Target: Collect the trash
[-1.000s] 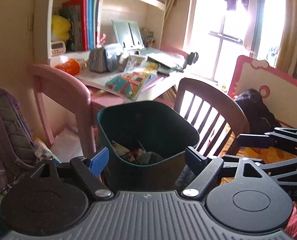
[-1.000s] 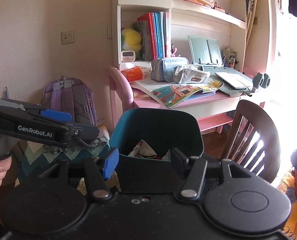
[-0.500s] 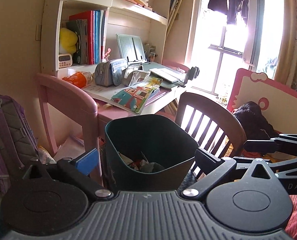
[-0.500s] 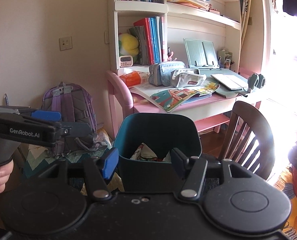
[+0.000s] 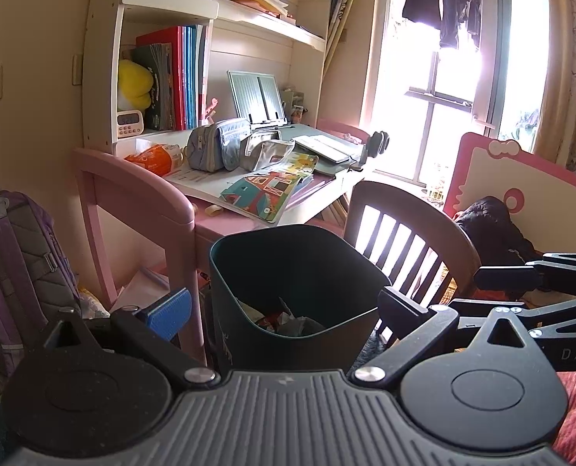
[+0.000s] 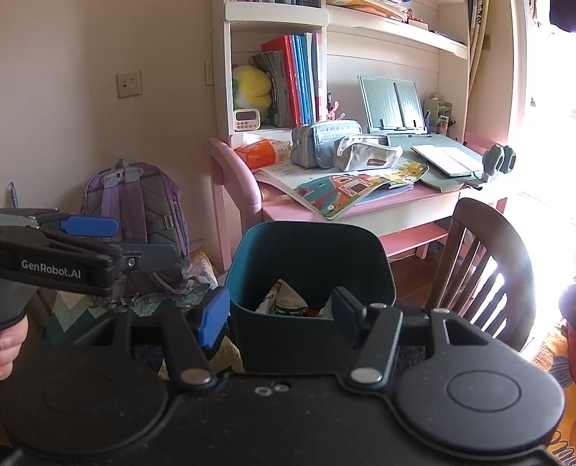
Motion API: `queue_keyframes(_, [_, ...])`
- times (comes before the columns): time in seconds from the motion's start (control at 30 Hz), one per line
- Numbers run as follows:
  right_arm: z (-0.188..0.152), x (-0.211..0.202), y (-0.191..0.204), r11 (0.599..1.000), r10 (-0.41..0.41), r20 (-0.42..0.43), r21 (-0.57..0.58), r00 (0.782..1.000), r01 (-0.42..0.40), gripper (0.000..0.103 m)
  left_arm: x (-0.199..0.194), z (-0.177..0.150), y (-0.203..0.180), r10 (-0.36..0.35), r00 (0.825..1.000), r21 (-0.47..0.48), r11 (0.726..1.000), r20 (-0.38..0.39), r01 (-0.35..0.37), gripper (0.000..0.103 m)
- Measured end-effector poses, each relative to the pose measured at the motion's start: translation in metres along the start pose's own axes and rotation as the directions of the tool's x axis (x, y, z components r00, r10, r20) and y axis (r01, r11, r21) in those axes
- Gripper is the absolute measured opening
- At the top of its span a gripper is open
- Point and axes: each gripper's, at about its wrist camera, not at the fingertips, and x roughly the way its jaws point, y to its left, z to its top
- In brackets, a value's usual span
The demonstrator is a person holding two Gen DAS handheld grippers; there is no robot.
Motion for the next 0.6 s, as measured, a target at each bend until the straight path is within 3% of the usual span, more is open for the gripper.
queue_keyframes(0.33, [0.001,-0.007,-0.001,1.000,0.005,0.023,0.009,1.000,-0.005,0.058,0.003,0.000,-0.005,0.005,1.000,0.034,0.999,-0.005,-0.005,0.103])
queue_keyframes(0.6, [-0.002,-0.016,0.001,1.000,0.015,0.063,0.011,0.998,-0.015,0.058,-0.004,-0.001,-0.015,-0.015,0.999,0.068,0.998,0.046,0.012,0.103])
